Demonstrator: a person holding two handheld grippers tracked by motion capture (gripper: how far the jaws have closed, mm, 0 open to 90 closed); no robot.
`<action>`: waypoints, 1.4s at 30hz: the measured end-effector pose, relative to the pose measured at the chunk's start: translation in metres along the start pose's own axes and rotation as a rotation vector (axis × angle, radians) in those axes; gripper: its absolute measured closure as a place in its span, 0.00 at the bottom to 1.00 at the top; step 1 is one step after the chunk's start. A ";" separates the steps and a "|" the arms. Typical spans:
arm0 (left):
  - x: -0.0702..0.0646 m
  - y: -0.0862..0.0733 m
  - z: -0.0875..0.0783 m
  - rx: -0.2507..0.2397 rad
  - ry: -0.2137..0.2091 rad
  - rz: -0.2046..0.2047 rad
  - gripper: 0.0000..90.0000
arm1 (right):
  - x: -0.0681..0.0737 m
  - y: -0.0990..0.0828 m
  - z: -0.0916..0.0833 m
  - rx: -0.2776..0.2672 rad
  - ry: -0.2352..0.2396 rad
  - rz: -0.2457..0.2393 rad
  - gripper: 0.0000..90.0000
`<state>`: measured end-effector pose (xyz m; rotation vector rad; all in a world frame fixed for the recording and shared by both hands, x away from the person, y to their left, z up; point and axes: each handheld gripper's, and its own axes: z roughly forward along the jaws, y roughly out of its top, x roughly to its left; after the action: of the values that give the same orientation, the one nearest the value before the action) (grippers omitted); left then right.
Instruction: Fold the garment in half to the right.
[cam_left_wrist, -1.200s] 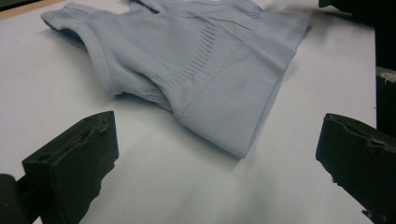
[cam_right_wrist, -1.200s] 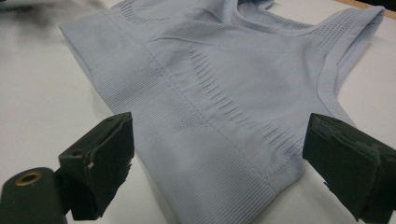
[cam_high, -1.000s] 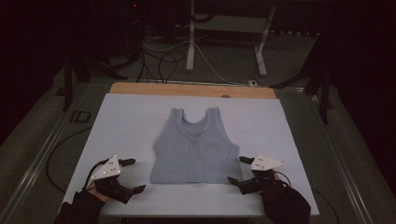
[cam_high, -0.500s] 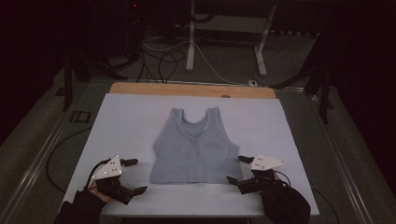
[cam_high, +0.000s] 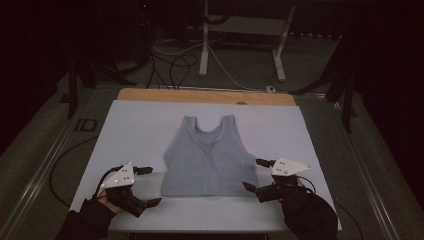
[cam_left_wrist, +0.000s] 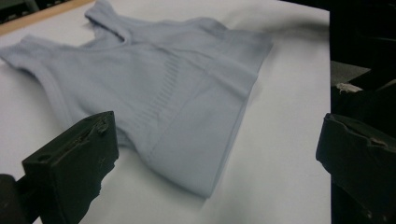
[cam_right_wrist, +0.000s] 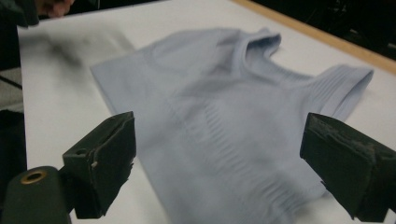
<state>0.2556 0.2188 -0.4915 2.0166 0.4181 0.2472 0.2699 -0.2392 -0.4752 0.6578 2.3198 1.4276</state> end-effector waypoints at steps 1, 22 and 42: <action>0.000 0.002 0.000 -0.004 -0.006 0.005 0.00 | -0.001 0.003 0.000 -0.005 0.002 -0.002 0.12; -0.002 0.032 -0.003 0.007 0.028 0.060 0.00 | -0.026 0.077 0.027 -0.078 0.008 -0.049 0.12; -0.005 0.041 0.008 0.088 0.134 0.020 0.00 | -0.045 0.127 0.100 -0.046 0.019 -0.046 0.12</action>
<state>0.2614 0.1936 -0.4589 2.0984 0.5011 0.3836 0.3851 -0.1404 -0.4034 0.5770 2.2934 1.4682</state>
